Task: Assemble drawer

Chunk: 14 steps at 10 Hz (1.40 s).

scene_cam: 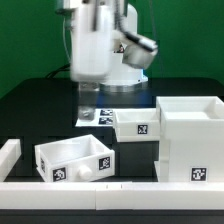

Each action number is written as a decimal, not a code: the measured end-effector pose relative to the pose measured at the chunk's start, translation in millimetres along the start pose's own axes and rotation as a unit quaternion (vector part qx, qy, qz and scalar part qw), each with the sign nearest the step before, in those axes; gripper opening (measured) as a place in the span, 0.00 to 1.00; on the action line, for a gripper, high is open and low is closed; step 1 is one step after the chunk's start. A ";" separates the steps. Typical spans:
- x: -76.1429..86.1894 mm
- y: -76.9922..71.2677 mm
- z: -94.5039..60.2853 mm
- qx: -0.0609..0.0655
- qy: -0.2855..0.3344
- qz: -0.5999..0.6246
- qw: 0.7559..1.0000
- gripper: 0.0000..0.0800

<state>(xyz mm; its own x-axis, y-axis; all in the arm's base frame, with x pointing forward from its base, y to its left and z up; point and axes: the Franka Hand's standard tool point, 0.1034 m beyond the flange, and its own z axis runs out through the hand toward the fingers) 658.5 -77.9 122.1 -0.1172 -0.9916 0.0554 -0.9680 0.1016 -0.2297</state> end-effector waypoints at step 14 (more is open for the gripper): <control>43.0 14.6 43.2 0.049 -0.004 0.412 0.910 0.81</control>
Offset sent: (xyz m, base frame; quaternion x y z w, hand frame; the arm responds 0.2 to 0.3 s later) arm 0.0000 0.0000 0.0000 0.0000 0.0000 0.1296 0.9916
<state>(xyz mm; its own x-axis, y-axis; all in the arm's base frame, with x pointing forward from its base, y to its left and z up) 648.9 -122.5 79.1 -0.7923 -0.5823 -0.1825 -0.5274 0.8038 -0.2752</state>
